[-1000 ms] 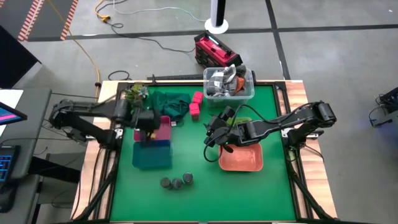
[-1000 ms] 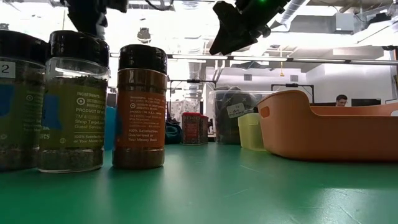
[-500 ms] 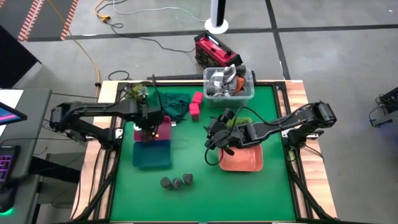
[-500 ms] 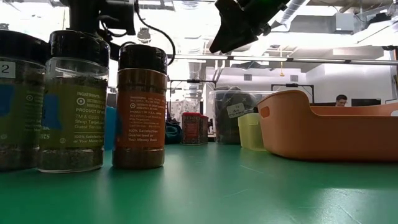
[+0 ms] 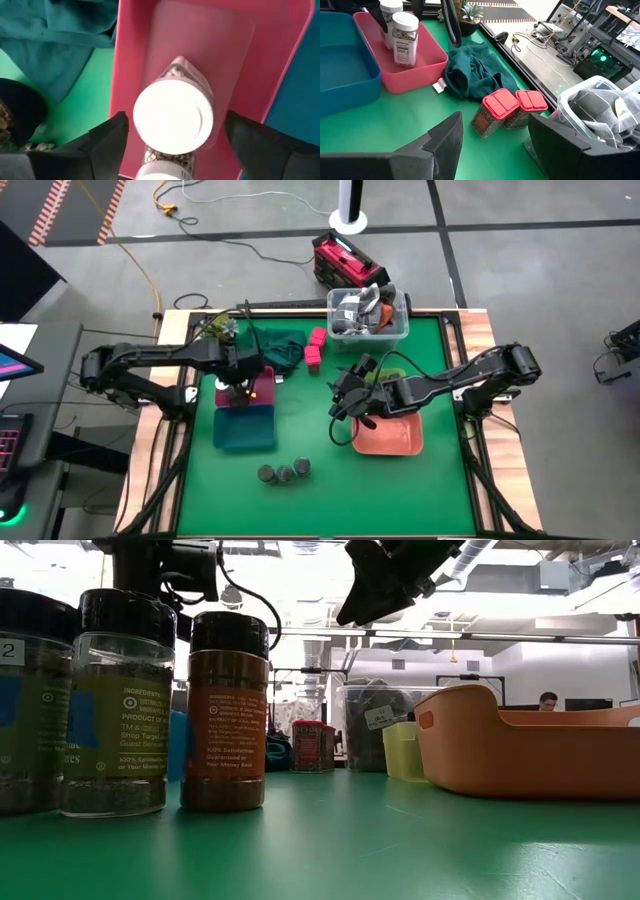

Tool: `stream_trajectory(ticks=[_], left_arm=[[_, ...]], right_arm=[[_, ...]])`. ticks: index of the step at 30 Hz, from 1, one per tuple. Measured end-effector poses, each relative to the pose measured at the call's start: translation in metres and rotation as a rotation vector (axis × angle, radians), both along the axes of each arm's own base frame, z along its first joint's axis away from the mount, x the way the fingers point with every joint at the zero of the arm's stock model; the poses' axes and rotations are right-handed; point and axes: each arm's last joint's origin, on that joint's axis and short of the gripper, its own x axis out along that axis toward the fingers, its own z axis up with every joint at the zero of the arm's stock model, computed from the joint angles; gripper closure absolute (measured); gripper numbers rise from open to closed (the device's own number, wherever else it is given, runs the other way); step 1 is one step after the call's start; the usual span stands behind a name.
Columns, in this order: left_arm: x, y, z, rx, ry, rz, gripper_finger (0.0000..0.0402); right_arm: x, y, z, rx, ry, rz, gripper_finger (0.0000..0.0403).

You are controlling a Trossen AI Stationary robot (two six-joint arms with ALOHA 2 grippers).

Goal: Sort spices by type
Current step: Put the black spice bottle into the blue bin

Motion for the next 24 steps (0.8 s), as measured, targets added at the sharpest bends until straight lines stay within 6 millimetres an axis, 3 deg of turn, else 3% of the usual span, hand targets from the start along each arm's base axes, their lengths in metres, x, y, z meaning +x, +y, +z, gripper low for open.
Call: stream_trajectory(ticks=[5, 12, 16, 24], left_arm=[[0.003, 0.001, 0.018, 0.039, -0.024, -0.033, 0.0095], [0.004, -0.01, 0.083, 0.1, -0.264, -0.123, 0.0102], [0.003, -0.046, 0.102, 0.012, -0.392, -0.213, 0.0102], [0.008, -0.157, 0.091, -0.185, -0.462, -0.363, 0.0102]], right_arm=[[0.0, 0.0, 0.0, 0.0, 0.0, 0.0, 0.0147], [0.0, 0.0, 0.0, -0.001, 0.006, 0.0, 0.0147], [0.0, 0.0, -0.001, -0.005, 0.011, 0.002, 0.0147], [-0.002, -0.002, -0.004, -0.003, 0.033, -0.007, 0.0147]])
